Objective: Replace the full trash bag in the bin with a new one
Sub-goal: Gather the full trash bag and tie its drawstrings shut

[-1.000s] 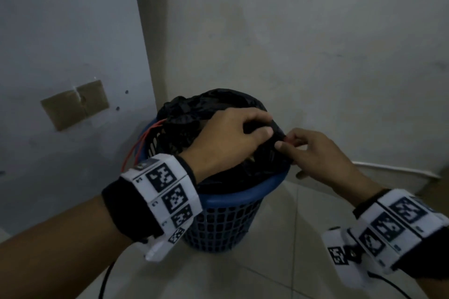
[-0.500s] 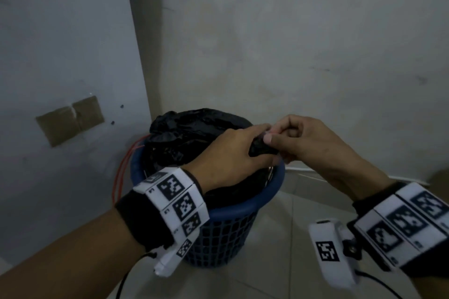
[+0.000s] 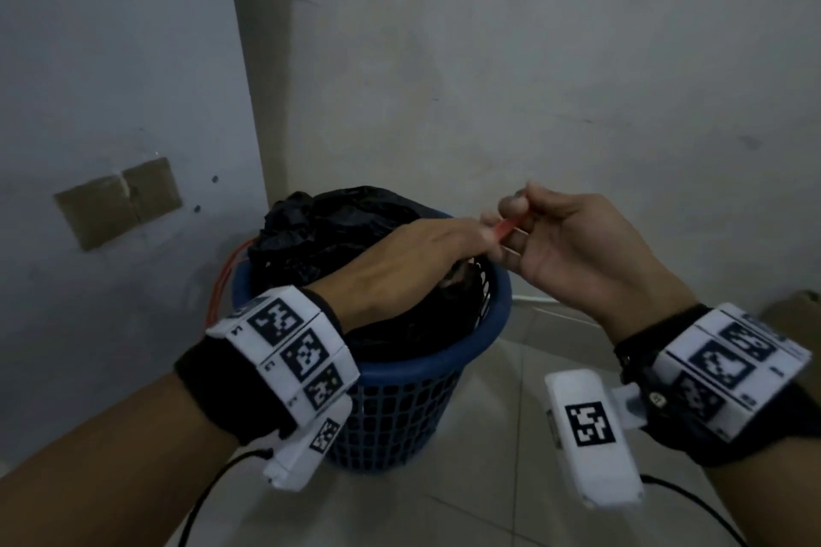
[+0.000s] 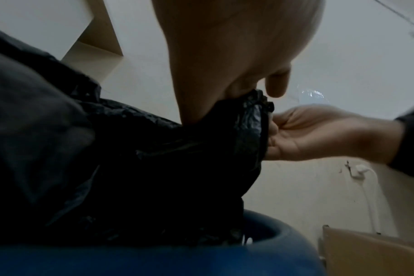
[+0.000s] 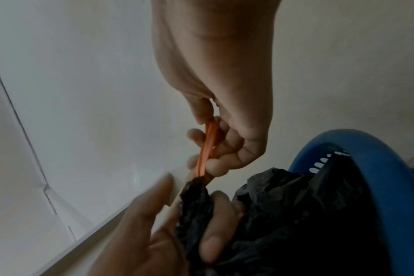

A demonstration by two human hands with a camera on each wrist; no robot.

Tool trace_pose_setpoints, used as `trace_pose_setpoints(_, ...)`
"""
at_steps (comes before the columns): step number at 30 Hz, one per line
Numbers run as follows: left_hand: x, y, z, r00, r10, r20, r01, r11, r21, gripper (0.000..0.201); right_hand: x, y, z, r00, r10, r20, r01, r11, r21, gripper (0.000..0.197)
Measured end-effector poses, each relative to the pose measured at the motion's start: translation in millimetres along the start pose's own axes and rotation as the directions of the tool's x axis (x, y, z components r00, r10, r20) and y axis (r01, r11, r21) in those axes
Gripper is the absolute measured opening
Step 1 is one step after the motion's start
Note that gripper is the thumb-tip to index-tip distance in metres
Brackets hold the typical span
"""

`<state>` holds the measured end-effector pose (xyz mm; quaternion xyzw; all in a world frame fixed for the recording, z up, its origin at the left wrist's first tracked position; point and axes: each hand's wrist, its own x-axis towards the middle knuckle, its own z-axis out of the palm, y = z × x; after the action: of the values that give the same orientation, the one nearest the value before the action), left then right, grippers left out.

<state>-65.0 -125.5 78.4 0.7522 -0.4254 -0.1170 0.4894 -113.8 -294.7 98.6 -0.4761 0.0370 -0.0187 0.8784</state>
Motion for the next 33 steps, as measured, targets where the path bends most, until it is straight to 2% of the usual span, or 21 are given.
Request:
trace_pose_setpoints(2, 1.3, -0.9, -0.3, 0.999, 0.042, -0.029, -0.035, 0.977, 0.212, 0.043, 1.6, 2.9, -2.4, 1.0, 0.003, 0.0, -0.003, 0.998, 0.065, 0.031)
trace_pose_setpoints(4, 0.0, -4.2, -4.8, 0.999, 0.05, -0.006, -0.039, 0.857, 0.513, 0.043, 5.1, 8.2, -7.3, 0.999, 0.002, -0.048, 0.003, 0.995, 0.1, 0.032)
trace_pose_setpoints(6, -3.5, -9.4, -15.8, 0.994, -0.079, 0.076, -0.015, 0.592, 0.806, 0.037, 10.9, 7.0, -23.4, 0.985, -0.008, -0.171, 0.023, 0.996, 0.09, 0.032)
trace_pose_setpoints(7, -6.4, -13.5, -24.7, 0.985, -0.152, 0.086, -0.005, 0.465, 0.885, 0.034, 12.9, 4.6, -35.0, 0.97, -0.015, -0.242, 0.036, 0.996, 0.083, 0.032)
trace_pose_setpoints(8, -9.9, -17.6, -33.7, 0.977, -0.201, 0.066, 0.014, 0.374, 0.927, 0.035, 14.1, 2.1, -46.1, 0.951, -0.025, -0.309, 0.047, 0.997, 0.064, 0.031)
trace_pose_setpoints(10, -18.1, -24.7, -44.2, 0.971, -0.24, 0.016, 0.051, 0.273, 0.961, 0.039, 14.0, 3.2, -61.0, 0.92, -0.066, -0.387, 0.035, 0.996, -0.086, 0.029)
trace_pose_setpoints(11, -20.4, -27.1, -45.2, 0.974, -0.224, 0.019, 0.033, 0.227, 0.973, 0.039, 13.4, 6.9, -63.0, 0.915, -0.116, -0.386, 0.021, 0.97, -0.243, 0.027)
trace_pose_setpoints(12, -21.8, -28.8, -43.8, 0.979, -0.202, 0.036, 0.005, 0.195, 0.981, 0.038, 11.7, 11.8, -61.3, 0.919, -0.176, -0.352, 0.003, 0.897, -0.442, 0.024)
trace_pose_setpoints(14, -24.4, -30.9, -38.7, 0.987, -0.153, 0.038, -0.008, 0.192, 0.981, 0.037, 3.5, 19.6, -47.6, 0.954, -0.221, -0.203, -0.015, 0.64, -0.768, 0.014)
trace_pose_setpoints(16, -24.4, -33.0, -38.6, 0.996, -0.089, 0.013, 0.009, 0.241, 0.97, 0.037, -3.4, 19.9, -35.2, 0.989, -0.146, -0.015, 0.05, 0.432, -0.9, 0.019)
trace_pose_setpoints(18, -27.2, -39.9, -40.5, 1.0, -0.022, -0.008, 0.014, 0.323, 0.946, 0.04, -8.2, 20.7, -31.4, 0.99, -0.011, 0.143, 0.139, 0.323, -0.936, 0.021)
trace_pose_setpoints(20, -31.5, -46.2, -42.6, 0.994, 0.106, -0.006, -0.033, 0.363, 0.931, 0.041, -7.0, 22.6, -34.5, 0.976, 0.047, 0.212, 0.195, 0.246, -0.949, 0.019)
trace_pose_setpoints(21, -32.6, -48.8, -43.5, 0.988, 0.153, 0.003, -0.057, 0.35, 0.935, 0.037, -4.0, 22.8, -37.4, 0.976, 0.033, 0.215, 0.201, 0.242, -0.949, 0.021)
trace_pose_setpoints(22, -33.6, -49.1, -43.8, 0.99, 0.14, 0.0, -0.049, 0.346, 0.937, 0.032, -1.0, 23.2, -39.7, 0.98, 0.004, 0.197, 0.189, 0.259, -0.947, 0.022)
trace_pose_setpoints(24, -33.3, -51.2, -46.6, 0.998, 0.052, -0.037, 0.016, 0.366, 0.93, 0.027, 4.5, 24.6, -40.6, 0.983, -0.094, 0.159, 0.178, 0.257, -0.95, 0.024)
trace_pose_setpoints(25, -34.0, -52.2, -48.4, 0.998, 0.035, -0.051, 0.033, 0.399, 0.916, 0.027, 7.5, 26.5, -40.3, 0.978, -0.151, 0.147, 0.176, 0.203, -0.963, 0.024)
trace_pose_setpoints(27, -39.1, -51.1, -50.7, 0.985, 0.152, -0.076, -0.004, 0.465, 0.885, 0.036, 10.2, 31.2, -38.5, 0.96, -0.262, 0.094, 0.114, 0.062, -0.991, 0.023)
trace_pose_setpoints(28, -43.8, -50.6, -52.5, 0.962, 0.249, -0.109, -0.023, 0.475, 0.88, 0.043, 10.3, 32.7, -35.5, 0.95, -0.308, 0.055, 0.06, 0.006, -0.998, 0.02)
trace_pose_setpoints(30, -54.9, -53.1, -56.7, 0.882, 0.414, -0.225, -0.02, 0.509, 0.861, 0.046, 9.2, 33.7, -28.5, 0.921, -0.39, -0.002, -0.04, -0.089, -0.995, 0.007)
trace_pose_setpoints(31, -61.2, -53.1, -59.0, 0.853, 0.431, -0.295, 0.01, 0.552, 0.834, 0.044, 7.6, 34.3, -24.9, 0.9, -0.437, 0.003, -0.059, -0.128, -0.99, 0.0)
trace_pose_setpoints(33, -71.2, -51.0, -63.4, 0.833, 0.313, -0.456, 0.142, 0.676, 0.723, 0.041, 2.9, 39.7, -17.9, 0.829, -0.55, 0.105, 0.006, -0.179, -0.984, 0.01)
